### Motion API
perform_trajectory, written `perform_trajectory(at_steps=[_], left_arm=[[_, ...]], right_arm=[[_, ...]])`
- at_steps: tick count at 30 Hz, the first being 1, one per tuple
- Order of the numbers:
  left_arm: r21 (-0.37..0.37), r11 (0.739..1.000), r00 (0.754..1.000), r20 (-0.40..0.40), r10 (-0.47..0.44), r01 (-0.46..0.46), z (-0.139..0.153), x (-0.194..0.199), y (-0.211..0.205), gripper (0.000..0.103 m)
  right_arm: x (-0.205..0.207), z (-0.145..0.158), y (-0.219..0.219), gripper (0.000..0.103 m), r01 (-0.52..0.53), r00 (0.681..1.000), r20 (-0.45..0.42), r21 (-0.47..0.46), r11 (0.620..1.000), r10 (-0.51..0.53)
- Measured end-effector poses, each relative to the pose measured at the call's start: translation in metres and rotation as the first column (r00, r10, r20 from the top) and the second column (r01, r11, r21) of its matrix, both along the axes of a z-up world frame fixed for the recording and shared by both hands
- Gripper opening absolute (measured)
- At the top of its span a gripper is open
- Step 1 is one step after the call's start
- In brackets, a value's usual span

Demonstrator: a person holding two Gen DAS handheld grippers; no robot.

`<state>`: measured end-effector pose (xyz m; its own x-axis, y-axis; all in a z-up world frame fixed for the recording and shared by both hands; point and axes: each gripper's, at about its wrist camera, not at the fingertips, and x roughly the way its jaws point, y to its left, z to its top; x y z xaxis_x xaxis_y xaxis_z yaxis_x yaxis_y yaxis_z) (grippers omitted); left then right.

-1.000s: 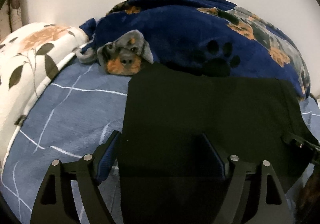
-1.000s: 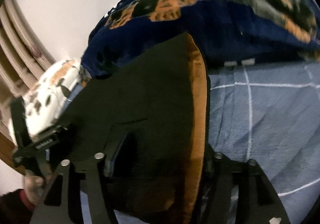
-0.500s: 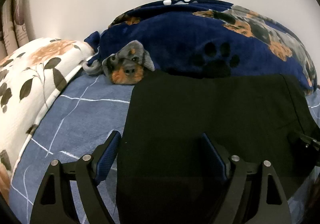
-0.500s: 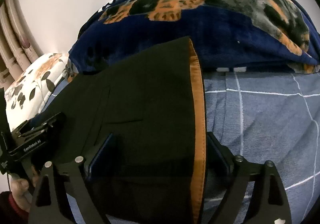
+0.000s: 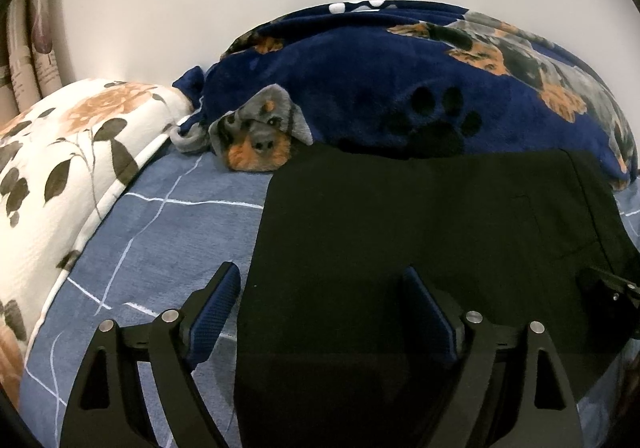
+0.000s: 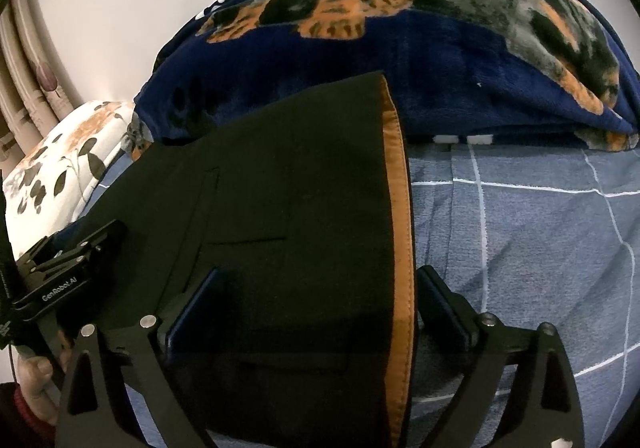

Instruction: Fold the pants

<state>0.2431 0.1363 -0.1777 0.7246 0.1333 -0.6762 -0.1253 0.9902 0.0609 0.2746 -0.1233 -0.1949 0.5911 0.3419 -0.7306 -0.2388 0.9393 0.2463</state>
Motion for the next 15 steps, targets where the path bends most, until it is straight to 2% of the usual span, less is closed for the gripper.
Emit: perform_trajectory(at_steps=[15], left_arm=[[0.017,1.0,1.0,0.008,0.014,-0.014,0.0038,-0.005,0.002,0.089]], right_arm=[[0.0089,-0.0018,0.0084,0.102,-0.011,1.0,-0.025,-0.044,0.999,0.01]])
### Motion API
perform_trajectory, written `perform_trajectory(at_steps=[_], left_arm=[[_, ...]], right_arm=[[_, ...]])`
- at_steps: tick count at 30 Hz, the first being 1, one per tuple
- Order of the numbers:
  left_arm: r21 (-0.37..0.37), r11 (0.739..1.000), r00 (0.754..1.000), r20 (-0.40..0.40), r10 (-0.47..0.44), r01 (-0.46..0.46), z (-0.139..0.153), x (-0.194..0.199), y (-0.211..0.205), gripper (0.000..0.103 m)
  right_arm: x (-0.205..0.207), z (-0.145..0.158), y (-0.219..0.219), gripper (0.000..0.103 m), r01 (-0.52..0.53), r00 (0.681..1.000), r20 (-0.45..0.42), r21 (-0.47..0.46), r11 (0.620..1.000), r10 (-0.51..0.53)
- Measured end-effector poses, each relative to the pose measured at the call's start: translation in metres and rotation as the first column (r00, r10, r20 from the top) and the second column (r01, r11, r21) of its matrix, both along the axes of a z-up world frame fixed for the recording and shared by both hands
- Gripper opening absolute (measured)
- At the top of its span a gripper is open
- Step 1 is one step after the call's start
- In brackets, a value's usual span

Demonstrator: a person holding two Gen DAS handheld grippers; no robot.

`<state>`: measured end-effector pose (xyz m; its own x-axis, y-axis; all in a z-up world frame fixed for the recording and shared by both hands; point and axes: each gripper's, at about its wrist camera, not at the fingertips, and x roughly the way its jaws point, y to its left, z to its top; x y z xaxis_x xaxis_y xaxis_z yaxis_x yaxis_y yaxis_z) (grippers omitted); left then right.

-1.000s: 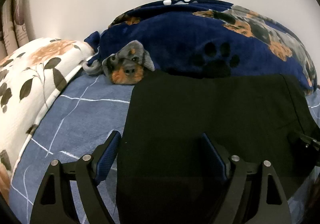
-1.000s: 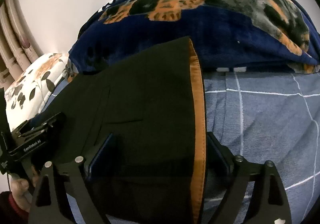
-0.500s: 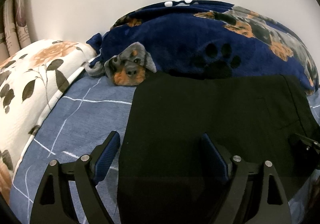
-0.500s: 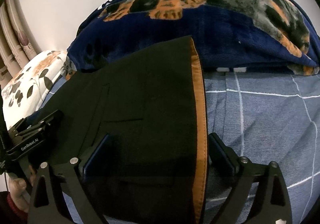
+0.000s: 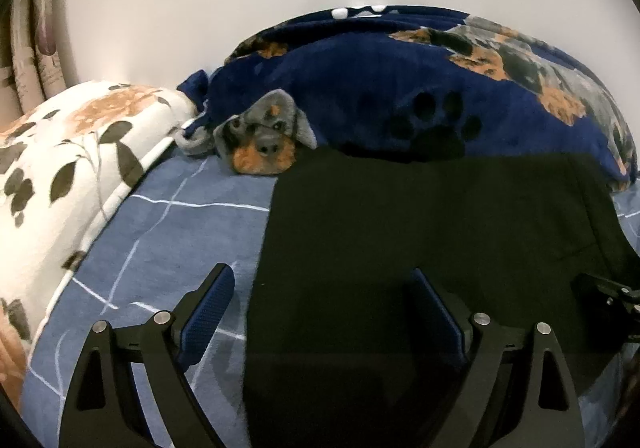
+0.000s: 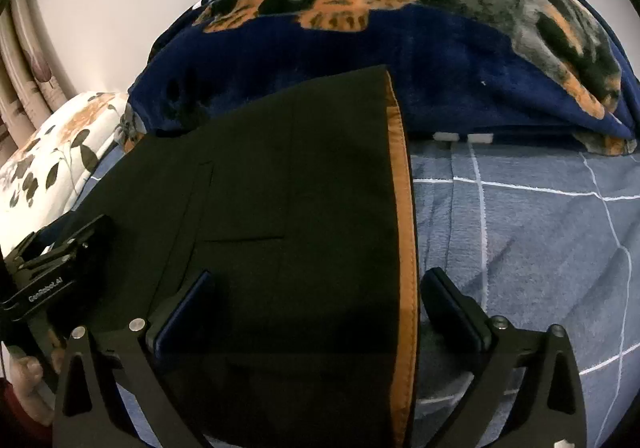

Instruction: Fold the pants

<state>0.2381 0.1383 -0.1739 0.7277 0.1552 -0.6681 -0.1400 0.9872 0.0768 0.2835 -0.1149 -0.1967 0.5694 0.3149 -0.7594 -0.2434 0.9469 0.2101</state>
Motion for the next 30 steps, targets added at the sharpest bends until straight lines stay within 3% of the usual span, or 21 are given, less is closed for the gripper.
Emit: perform_trajectory(at_steps=[3,6,11,13,17,26,30], left_arm=[[0.059,0.998,1.0,0.014,0.011,-0.012,0.013,-0.011,-0.002,0.089],[0.078,0.997,0.998,0.065,-0.004,-0.001,0.034,-0.032,-0.004,0.092],[0.069,0.997,0.987,0.158,-0.027,0.016,0.074,-0.072,-0.011,0.098],[0.047,0.998,0.981,0.189,-0.037,0.029,0.087,-0.087,-0.013,0.103],[0.032,0.999,0.969,0.244,-0.034,0.027,0.111,-0.119,-0.019,0.103],[0.091,0.996,0.962,0.272,-0.027,0.002,0.156,-0.17,-0.034,0.103],[0.105,0.994,0.942,0.329,-0.071,0.038,0.179,-0.194,-0.04,0.103]], right_arm=[[-0.004,0.013,0.005,0.103,0.013,1.0,0.001,-0.05,0.999,-0.013],[-0.025,0.042,0.006,0.103,0.029,0.996,0.089,-0.05,0.998,-0.024],[-0.071,0.081,0.001,0.103,0.043,0.987,0.155,0.038,0.998,-0.049],[-0.093,0.086,0.001,0.103,0.035,0.986,0.163,0.047,0.998,-0.042],[-0.132,0.089,-0.001,0.103,0.031,0.986,0.163,0.068,0.997,-0.042],[-0.185,0.107,-0.013,0.103,0.041,0.984,0.166,0.113,0.993,-0.059],[-0.199,0.116,-0.015,0.103,0.029,0.982,0.184,0.112,0.993,-0.05]])
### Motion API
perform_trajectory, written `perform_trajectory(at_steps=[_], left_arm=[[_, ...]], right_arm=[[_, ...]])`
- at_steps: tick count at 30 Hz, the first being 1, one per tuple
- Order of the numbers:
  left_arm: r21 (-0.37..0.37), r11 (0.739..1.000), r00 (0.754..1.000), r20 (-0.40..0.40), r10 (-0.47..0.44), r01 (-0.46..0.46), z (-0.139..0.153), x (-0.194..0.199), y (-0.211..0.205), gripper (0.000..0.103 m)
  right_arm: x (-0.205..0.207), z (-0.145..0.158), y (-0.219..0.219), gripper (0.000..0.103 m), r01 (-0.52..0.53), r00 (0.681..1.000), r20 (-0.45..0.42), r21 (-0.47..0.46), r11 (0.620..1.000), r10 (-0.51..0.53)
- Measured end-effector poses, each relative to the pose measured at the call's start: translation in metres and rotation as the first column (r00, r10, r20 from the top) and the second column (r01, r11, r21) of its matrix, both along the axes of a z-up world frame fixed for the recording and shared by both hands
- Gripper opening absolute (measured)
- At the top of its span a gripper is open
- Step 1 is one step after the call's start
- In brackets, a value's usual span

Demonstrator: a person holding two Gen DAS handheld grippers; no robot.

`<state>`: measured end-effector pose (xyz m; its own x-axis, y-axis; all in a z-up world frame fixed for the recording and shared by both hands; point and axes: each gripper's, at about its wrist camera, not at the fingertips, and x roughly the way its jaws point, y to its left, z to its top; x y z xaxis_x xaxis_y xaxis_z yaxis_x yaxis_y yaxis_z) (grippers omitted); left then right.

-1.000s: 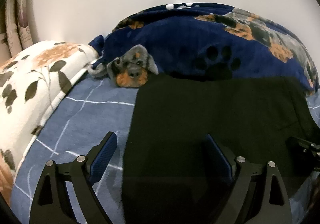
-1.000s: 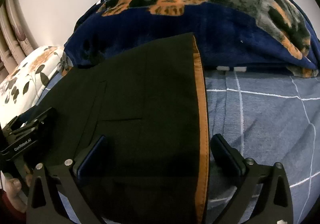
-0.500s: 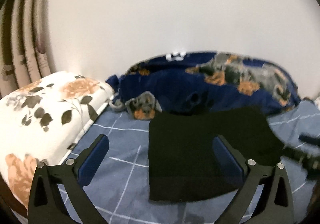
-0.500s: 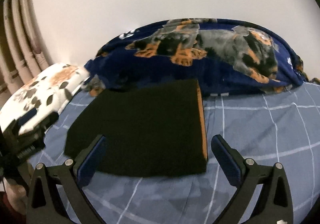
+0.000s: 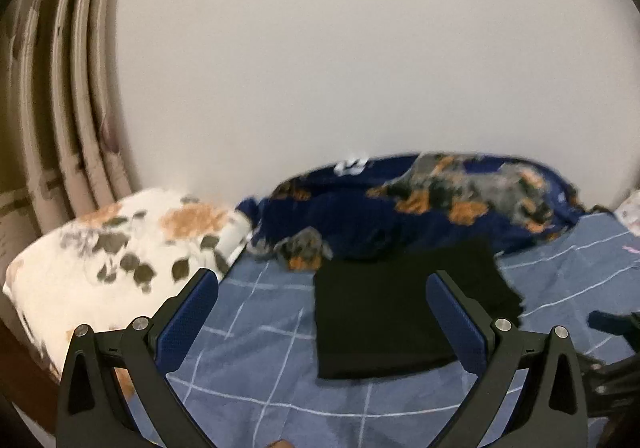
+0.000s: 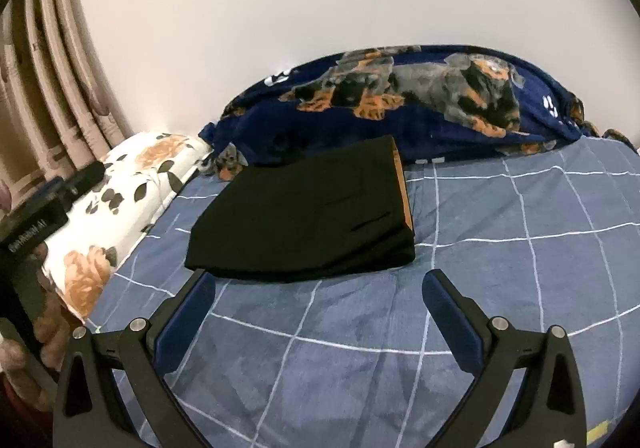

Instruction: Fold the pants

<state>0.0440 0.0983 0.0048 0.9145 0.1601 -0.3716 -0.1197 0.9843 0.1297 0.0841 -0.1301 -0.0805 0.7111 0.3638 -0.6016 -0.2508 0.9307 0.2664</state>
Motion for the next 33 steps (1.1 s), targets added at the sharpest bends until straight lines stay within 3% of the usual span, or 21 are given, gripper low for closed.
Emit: perform_trajectory(at_steps=[9,17,33], left_arm=[[-0.026,0.999,0.992,0.119,-0.042,0.045,0.041,-0.036,-0.008,0.103],[-0.09,0.993,0.994,0.09,-0.067,0.075,0.045,-0.04,-0.003,0.103],[-0.096,0.993,0.998,0.012,-0.067,0.067,0.025,-0.032,-0.001,0.103]], right_arm=[[-0.018,0.026,-0.003,0.103,0.002,0.998,0.065,0.01,1.0,-0.002],[-0.027,0.038,0.001,0.103,-0.003,0.996,0.093,-0.002,1.0,0.003],[-0.028,0.029,-0.001,0.103,-0.011,0.998,0.06,-0.005,1.0,0.011]])
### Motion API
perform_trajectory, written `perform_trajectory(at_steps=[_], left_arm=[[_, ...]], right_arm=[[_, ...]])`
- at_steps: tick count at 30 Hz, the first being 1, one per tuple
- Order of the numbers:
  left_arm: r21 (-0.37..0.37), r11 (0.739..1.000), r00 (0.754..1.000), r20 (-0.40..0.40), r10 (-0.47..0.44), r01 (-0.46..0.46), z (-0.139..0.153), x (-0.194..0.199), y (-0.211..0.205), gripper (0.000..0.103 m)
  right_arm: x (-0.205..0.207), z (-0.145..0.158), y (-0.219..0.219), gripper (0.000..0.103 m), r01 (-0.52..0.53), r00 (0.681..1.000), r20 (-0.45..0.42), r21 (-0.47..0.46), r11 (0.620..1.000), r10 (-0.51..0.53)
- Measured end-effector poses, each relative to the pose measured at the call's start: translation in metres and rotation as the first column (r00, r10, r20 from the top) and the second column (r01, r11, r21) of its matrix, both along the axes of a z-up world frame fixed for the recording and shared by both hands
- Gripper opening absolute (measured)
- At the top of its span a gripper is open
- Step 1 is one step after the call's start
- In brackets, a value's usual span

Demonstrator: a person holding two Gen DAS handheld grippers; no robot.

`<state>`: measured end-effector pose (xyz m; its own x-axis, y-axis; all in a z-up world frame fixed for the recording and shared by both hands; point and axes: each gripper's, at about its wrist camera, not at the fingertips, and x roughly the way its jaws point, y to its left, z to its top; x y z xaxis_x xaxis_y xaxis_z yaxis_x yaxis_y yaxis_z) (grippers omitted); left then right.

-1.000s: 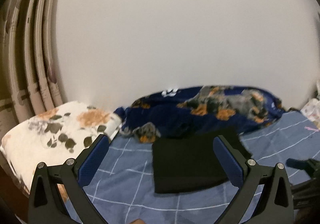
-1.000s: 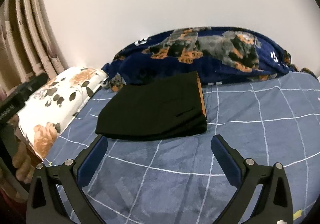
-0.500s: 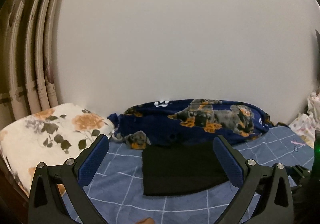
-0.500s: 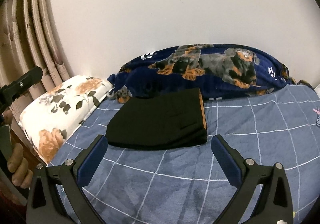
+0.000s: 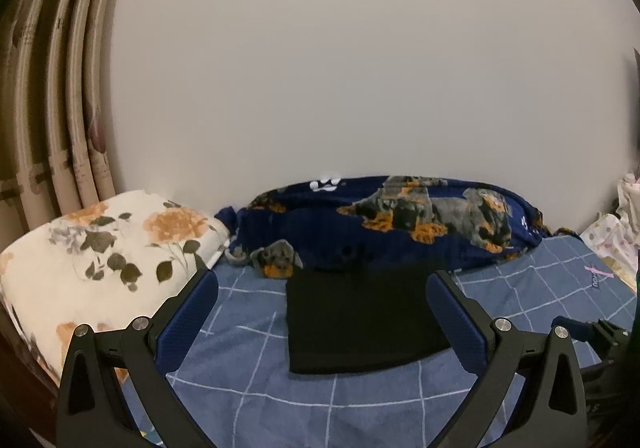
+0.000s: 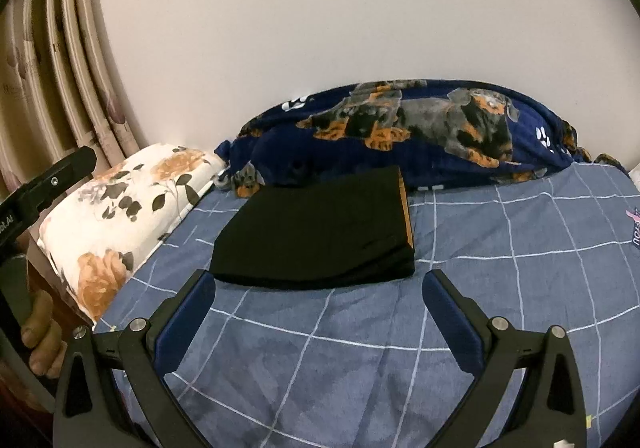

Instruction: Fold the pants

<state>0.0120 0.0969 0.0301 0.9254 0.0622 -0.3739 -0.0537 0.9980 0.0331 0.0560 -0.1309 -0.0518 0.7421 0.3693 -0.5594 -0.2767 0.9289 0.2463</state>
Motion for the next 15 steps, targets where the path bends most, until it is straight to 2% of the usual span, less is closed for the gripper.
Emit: perform_trajectory(at_steps=[10,15], left_arm=[[-0.058,0.998,0.999,-0.044,-0.021,0.019,-0.02,0.015,0.005,0.103],[-0.038,0.999,0.998,-0.054,-0.022,0.02,-0.029,0.017,0.003,0.103]], right_arm=[[0.003,-0.008,0.001,0.103,-0.008,1.0,-0.022,-0.009,1.0,0.008],[0.005,-0.01,0.003,0.103,-0.014,0.999,-0.029,-0.017,1.0,0.014]])
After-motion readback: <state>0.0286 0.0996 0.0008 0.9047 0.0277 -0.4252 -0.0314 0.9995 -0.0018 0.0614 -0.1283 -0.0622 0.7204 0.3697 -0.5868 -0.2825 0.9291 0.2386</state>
